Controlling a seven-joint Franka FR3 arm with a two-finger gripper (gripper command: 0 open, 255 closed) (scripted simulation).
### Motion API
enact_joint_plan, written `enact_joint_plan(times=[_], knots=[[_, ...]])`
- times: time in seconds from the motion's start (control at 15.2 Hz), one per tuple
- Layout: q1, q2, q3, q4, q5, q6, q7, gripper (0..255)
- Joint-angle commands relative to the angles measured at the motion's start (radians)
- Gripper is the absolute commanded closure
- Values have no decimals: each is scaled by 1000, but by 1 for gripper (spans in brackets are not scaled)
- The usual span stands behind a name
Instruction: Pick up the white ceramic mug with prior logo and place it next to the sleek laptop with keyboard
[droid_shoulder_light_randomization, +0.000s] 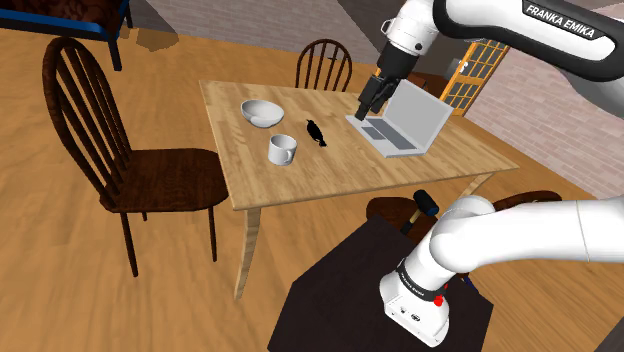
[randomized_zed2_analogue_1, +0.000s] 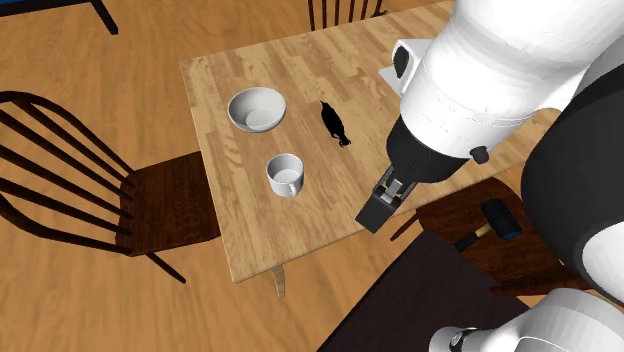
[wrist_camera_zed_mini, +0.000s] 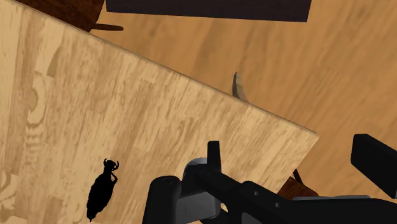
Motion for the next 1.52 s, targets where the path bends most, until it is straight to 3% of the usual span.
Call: enact_joint_plan(times=[0.0, 0.73, 1.45], knots=[[0, 0, 0, 0, 0, 0, 0, 0], [-36, 304, -33, -22, -16, 314, -41, 0], [-63, 686, -64, 116, -14, 547, -77, 0]])
